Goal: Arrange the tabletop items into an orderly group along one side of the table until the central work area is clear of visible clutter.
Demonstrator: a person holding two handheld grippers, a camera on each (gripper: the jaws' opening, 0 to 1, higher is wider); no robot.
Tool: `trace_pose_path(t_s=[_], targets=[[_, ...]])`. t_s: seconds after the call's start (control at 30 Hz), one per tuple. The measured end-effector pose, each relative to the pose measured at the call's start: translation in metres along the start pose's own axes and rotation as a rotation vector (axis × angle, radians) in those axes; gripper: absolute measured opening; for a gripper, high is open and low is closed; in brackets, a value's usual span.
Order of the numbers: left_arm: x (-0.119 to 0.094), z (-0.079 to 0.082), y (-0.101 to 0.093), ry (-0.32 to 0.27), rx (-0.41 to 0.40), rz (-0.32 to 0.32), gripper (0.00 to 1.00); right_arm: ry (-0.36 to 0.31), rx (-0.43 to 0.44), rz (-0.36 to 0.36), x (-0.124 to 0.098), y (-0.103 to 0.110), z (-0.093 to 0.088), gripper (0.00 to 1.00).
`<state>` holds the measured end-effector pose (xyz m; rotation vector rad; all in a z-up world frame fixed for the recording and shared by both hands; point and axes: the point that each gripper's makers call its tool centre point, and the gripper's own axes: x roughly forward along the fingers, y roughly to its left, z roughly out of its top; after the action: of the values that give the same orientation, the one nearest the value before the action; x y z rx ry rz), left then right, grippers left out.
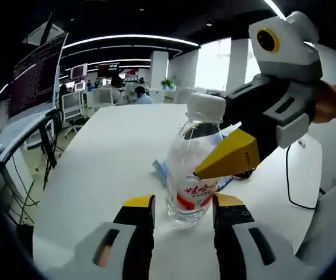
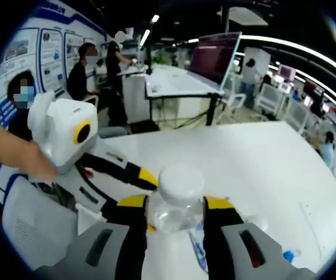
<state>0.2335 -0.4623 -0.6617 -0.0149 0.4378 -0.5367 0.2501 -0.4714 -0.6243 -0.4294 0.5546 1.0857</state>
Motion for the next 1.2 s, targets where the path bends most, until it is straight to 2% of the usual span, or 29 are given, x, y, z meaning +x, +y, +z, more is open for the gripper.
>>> trace_pose_path(t_s=[0.17, 0.33, 0.53, 0.63, 0.67, 0.8, 0.87, 1.0, 1.1, 1.2], targets=[[-0.006, 0.0, -0.001, -0.011, -0.002, 0.025, 0.39, 0.001, -0.006, 0.0, 0.001, 0.0, 0.0, 0.34], [-0.017, 0.012, -0.004, -0.067, -0.006, 0.074, 0.52, 0.002, -0.057, -0.008, 0.001, 0.001, -0.003, 0.34], [-0.031, 0.016, -0.016, -0.067, 0.007, 0.086, 0.55, -0.016, -0.065, -0.004, 0.001, 0.0, -0.002, 0.34], [-0.039, 0.021, -0.019, -0.077, 0.011, 0.096, 0.58, -0.018, -0.178, -0.003, 0.002, 0.001, -0.004, 0.34], [-0.043, 0.024, -0.02, -0.088, 0.009, 0.108, 0.59, -0.02, -0.188, -0.004, 0.002, 0.001, -0.005, 0.34], [-0.053, 0.031, -0.025, -0.113, -0.003, 0.124, 0.61, -0.071, -0.118, 0.002, 0.001, 0.0, -0.004, 0.35], [-0.057, 0.031, -0.027, -0.118, -0.024, 0.129, 0.63, -0.085, -0.112, 0.003, 0.0, 0.0, -0.005, 0.35], [-0.065, 0.028, -0.03, -0.101, 0.004, 0.157, 0.68, -0.103, -0.103, 0.012, 0.002, 0.003, -0.004, 0.39], [-0.07, 0.028, -0.033, -0.097, 0.015, 0.167, 0.73, -0.1, -0.095, 0.012, 0.004, 0.003, -0.006, 0.42], [-0.076, 0.031, -0.036, -0.099, 0.023, 0.178, 0.77, -0.067, -0.081, 0.021, 0.007, 0.005, -0.013, 0.44]])
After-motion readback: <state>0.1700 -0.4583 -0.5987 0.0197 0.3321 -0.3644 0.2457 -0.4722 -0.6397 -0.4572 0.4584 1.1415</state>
